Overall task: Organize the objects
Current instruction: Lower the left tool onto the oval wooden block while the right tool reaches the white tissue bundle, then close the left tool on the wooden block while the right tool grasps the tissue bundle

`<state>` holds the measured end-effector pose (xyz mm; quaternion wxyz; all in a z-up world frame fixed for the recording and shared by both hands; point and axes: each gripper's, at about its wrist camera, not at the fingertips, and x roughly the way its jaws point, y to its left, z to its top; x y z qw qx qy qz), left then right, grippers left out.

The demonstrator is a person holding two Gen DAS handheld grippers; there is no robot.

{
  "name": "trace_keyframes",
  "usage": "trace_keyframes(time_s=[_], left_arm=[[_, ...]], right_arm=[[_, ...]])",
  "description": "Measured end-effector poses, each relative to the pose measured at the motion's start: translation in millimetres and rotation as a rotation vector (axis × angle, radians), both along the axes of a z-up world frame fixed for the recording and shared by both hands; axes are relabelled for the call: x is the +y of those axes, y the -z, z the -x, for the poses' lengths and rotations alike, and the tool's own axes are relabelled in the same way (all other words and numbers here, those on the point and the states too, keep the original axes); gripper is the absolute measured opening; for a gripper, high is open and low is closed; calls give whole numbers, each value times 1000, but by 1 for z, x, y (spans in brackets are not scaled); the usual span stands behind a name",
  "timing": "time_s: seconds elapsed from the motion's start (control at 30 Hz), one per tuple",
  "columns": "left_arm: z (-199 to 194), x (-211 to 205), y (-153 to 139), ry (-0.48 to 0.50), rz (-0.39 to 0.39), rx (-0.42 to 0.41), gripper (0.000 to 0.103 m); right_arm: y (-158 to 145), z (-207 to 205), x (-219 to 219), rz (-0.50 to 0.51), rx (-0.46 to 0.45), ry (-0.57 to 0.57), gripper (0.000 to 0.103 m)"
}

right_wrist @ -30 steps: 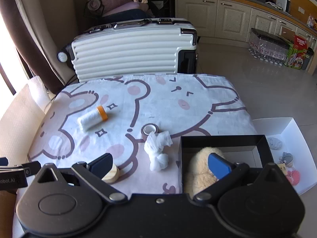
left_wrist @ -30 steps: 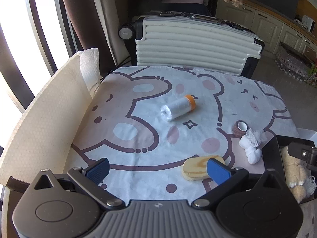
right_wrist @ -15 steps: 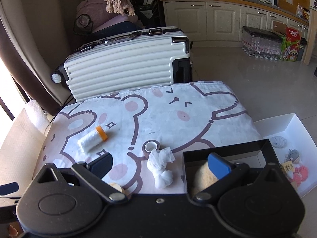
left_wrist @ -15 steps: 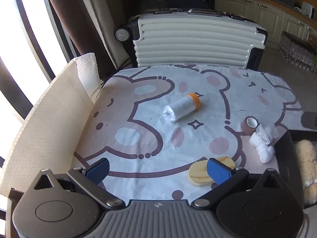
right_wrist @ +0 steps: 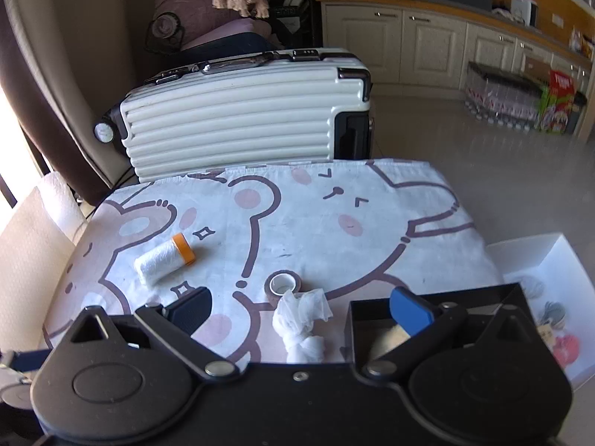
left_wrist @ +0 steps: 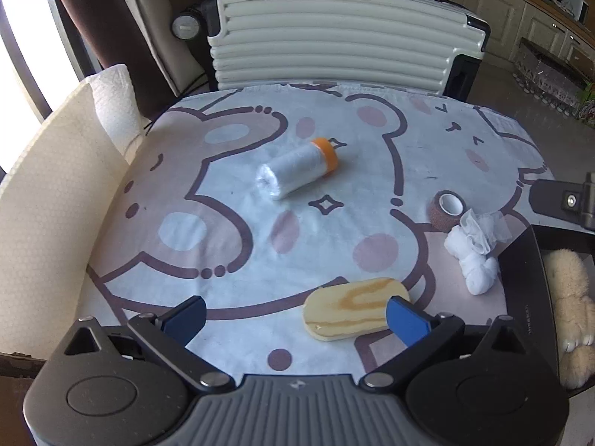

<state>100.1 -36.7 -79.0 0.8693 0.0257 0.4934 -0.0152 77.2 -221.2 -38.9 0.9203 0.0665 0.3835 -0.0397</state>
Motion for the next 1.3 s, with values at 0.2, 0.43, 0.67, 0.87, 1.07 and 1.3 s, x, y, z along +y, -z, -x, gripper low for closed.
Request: trace_keyframes(time_s=[0.2,0.43,0.67,0.87,1.07,1.3], left_arm=[[-15,-17,17,9,93,23,102],[-35,-22,42,-27,114,77,103],[-50,-18,64,-83,125,156,103],[-56,-10,75,-142,187,205,103],[-58,-7,76,-135,216,223,99],[-60,-8,72,-73,217,227,92]], right_arm=[[17,-13,-10,-64,33,6,101],[33,-33,-9,-87,68,-18,92],[50,-52,-3,-82,144,-41,84],[64,-63,5,-56,199,-77,69],[79,-69,17,44,247,-143,57],[89,-73,16,69,269,-146,49]])
